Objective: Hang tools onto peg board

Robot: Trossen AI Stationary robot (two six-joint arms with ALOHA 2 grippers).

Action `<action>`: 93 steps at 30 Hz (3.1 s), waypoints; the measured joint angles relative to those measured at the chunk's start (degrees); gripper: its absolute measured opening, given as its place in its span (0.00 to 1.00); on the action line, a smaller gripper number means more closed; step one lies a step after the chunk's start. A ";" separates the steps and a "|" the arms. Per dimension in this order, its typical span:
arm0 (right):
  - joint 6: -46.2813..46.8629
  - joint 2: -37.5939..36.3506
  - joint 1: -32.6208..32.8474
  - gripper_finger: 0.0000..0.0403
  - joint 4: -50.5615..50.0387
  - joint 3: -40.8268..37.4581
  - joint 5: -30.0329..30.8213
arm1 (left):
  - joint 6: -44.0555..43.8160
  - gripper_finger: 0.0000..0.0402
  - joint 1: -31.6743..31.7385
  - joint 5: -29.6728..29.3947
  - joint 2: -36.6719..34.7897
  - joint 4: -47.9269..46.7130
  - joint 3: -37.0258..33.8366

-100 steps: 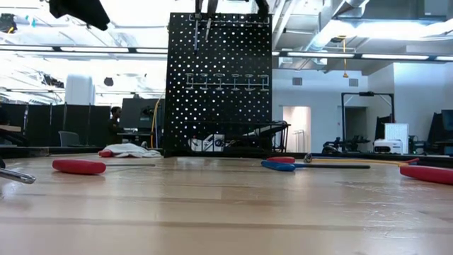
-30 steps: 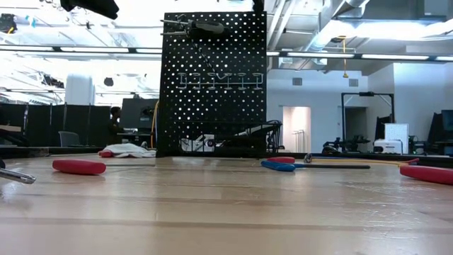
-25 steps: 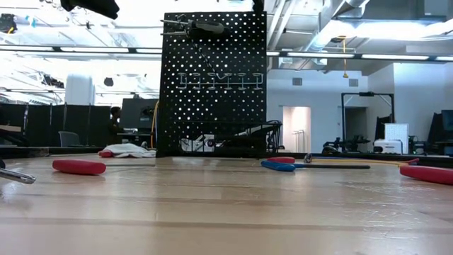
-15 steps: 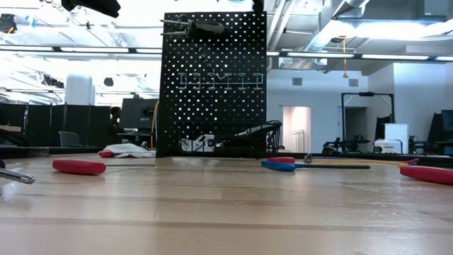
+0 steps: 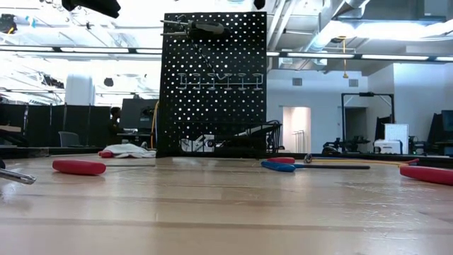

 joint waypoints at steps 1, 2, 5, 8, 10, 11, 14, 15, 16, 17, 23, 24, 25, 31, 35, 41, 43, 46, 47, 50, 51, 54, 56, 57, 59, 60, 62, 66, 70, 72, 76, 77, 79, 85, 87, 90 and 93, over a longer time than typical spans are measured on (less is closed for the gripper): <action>-0.34 -0.31 0.06 0.00 -0.02 0.03 -0.01 | 0.02 0.27 -0.01 0.00 -0.01 -0.01 0.00; -0.52 -0.67 0.16 0.00 -0.31 0.02 -0.05 | 0.01 0.27 -0.01 0.00 0.00 -0.02 0.00; -1.47 -1.67 0.65 0.00 -0.38 0.01 -0.08 | 0.02 0.27 -0.01 0.00 0.01 -0.02 0.00; -1.66 -3.77 0.93 0.00 -1.41 0.01 -1.88 | 0.02 0.27 -0.01 0.00 0.00 -0.04 0.00; -0.65 -5.64 1.31 0.00 -4.40 0.01 -8.97 | 0.02 0.27 0.01 0.16 -0.01 -0.04 0.00; 0.87 -6.63 1.60 0.00 -7.07 0.01 -14.30 | 0.02 0.27 0.01 0.45 -0.01 -0.04 0.00; 7.74 -8.34 4.22 0.00 -20.00 0.25 -32.19 | 0.02 0.27 -0.01 1.06 -0.01 -0.24 0.00; 9.19 -8.09 6.27 0.00 -26.18 0.27 -35.65 | 0.04 0.27 -0.01 1.18 -0.01 -0.37 0.00; 9.90 -7.19 8.68 0.00 -33.10 0.27 -37.33 | 0.22 0.27 -0.01 1.30 -0.01 -0.50 0.00; 10.06 -5.72 11.26 0.00 -39.43 0.13 -37.64 | 0.48 0.27 -0.01 1.34 -0.01 -0.51 -0.01; 8.43 4.24 19.78 0.00 -48.36 -10.12 -35.09 | 0.25 0.27 -0.01 1.42 0.00 -0.46 -0.01; 8.44 5.60 19.82 0.00 -46.42 -12.02 -34.85 | 0.22 0.27 -0.01 1.57 0.01 -0.46 -0.02; 8.66 7.16 19.70 0.00 -44.96 -13.50 -34.56 | 0.18 0.27 -0.01 1.60 0.01 -0.46 -0.02; 6.91 14.96 16.00 0.08 -39.27 -14.27 -35.82 | -3.13 0.27 0.01 1.82 0.00 -0.46 -0.02; 2.58 15.42 12.97 0.22 -38.14 -14.09 -39.58 | -5.25 0.27 0.01 3.90 0.03 -0.45 -0.02; -5.67 11.90 9.38 0.40 -43.13 -14.68 -42.72 | -7.30 0.27 -0.01 4.18 0.21 -0.70 -0.02; -9.12 8.38 8.55 0.42 -45.93 -17.26 -42.74 | -7.23 0.27 -0.01 4.41 0.21 -1.63 -0.02; -10.13 -0.41 7.48 0.42 -45.64 -24.61 -42.70 | -7.79 0.27 -0.01 4.52 0.23 -2.20 -0.02; -9.06 -4.64 6.95 0.42 -44.75 -27.58 -42.73 | -8.49 0.27 -0.01 4.51 0.21 -2.25 -0.02; -2.89 -19.15 4.81 0.37 -39.33 -38.45 -42.86 | -14.06 0.27 -0.01 4.51 0.23 -2.25 -0.02; 0.33 -24.23 3.99 0.36 -35.77 -42.66 -42.84 | -15.46 0.27 -0.01 4.50 0.23 -2.27 -0.04; 10.40 -38.88 1.68 0.31 -17.99 -55.05 -41.86 | -16.82 0.27 0.01 4.09 0.21 -2.23 -0.04; 15.44 -46.81 0.61 0.28 -2.65 -63.10 -41.94 | -16.82 0.27 -0.01 3.03 0.23 -2.14 -0.04; 17.50 -49.94 0.19 0.27 3.99 -66.90 -41.93 | -16.76 0.27 -0.01 2.53 0.23 -2.16 -0.04; 20.70 -54.74 -0.37 0.25 14.83 -73.25 -41.91 | -16.75 0.27 -0.01 1.52 0.21 -2.16 -0.04; 21.81 -56.72 -0.65 0.24 18.65 -75.59 -41.80 | -16.76 0.27 -0.01 0.97 0.21 -2.12 -0.04; 22.60 -60.55 -1.09 0.21 22.37 -78.88 -41.73 | -16.74 0.27 -0.01 -0.04 0.21 -1.75 -0.04; 21.48 -69.49 -2.07 0.14 20.93 -82.32 -37.74 | -18.21 0.27 -0.01 -1.33 0.09 -1.72 -0.04; 19.38 -80.57 -3.13 0.07 16.22 -85.02 -33.89 | -20.38 0.27 -0.01 -1.46 -0.60 -1.68 -0.04; 19.36 -86.38 -3.80 0.04 12.61 -85.98 -32.70 | -20.93 0.27 -0.03 -1.47 -1.21 -1.70 -0.07; 19.38 -95.58 -4.40 0.01 8.93 -88.46 -31.03 | -20.57 0.27 -0.70 -2.87 -4.41 -1.66 -0.30; 19.41 -97.06 -4.40 0.01 9.54 -89.14 -30.76 | -20.19 0.27 -1.03 -3.85 -5.92 -1.70 -0.58; 19.79 -96.88 -4.32 0.02 10.15 -89.72 -29.99 | -19.55 0.27 -1.84 -6.16 -9.65 -1.63 -1.61; 20.05 -95.61 -4.24 0.02 8.53 -89.83 -27.58 | -15.90 0.27 -3.11 -8.59 -24.02 4.98 -10.27; 21.18 -95.63 -4.36 0.02 8.14 -89.80 -26.87 | -12.10 0.27 -3.11 -8.57 -28.47 11.51 -15.03; 22.38 -95.61 -4.35 0.02 6.35 -89.79 -26.89 | -4.95 0.27 -3.11 -7.12 -34.19 23.41 -22.77; 22.40 -95.61 -4.31 0.02 4.34 -89.79 -26.89 | 0.06 0.27 -3.11 -3.73 -38.09 34.74 -31.52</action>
